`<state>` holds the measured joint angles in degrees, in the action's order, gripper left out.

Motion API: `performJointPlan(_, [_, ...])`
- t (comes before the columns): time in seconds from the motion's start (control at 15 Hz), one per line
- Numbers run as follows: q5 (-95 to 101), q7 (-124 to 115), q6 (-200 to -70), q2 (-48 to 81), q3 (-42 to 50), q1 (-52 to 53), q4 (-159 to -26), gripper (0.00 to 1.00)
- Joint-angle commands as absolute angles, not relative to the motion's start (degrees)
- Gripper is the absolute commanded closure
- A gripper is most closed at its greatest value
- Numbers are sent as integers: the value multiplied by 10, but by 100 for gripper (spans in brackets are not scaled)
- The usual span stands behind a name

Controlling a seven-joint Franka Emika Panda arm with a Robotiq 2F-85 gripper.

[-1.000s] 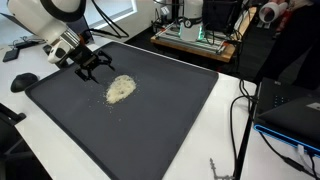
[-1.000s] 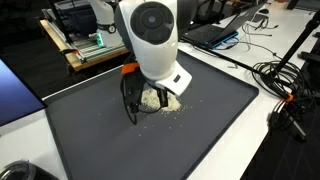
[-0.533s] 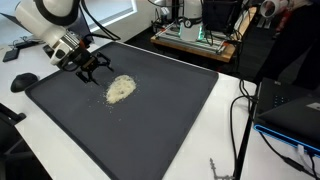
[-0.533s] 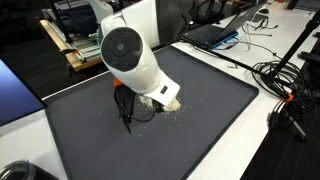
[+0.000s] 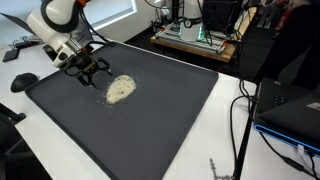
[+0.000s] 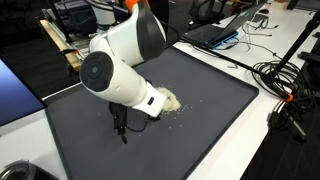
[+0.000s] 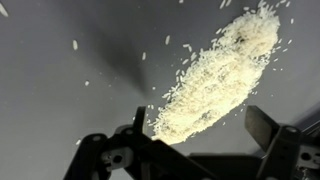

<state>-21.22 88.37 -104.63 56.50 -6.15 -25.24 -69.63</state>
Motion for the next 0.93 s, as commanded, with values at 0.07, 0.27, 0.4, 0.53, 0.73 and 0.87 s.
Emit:
performJointPlan(0.07, [-251,946,-1110,533,-74,-285,-781,0])
performJointPlan(0.27, [-295,998,-1164,502,-83,-307,-846,0])
performJointPlan(0.4, [-329,1043,-1199,475,-90,-322,-894,0])
performJointPlan(0.53, [-366,1091,-1227,450,-95,-335,-941,0])
performJointPlan(0.73, [-424,1165,-1247,409,-92,-344,-1007,0])
performJointPlan(0.87, [-468,1220,-1253,378,-86,-344,-1051,0])
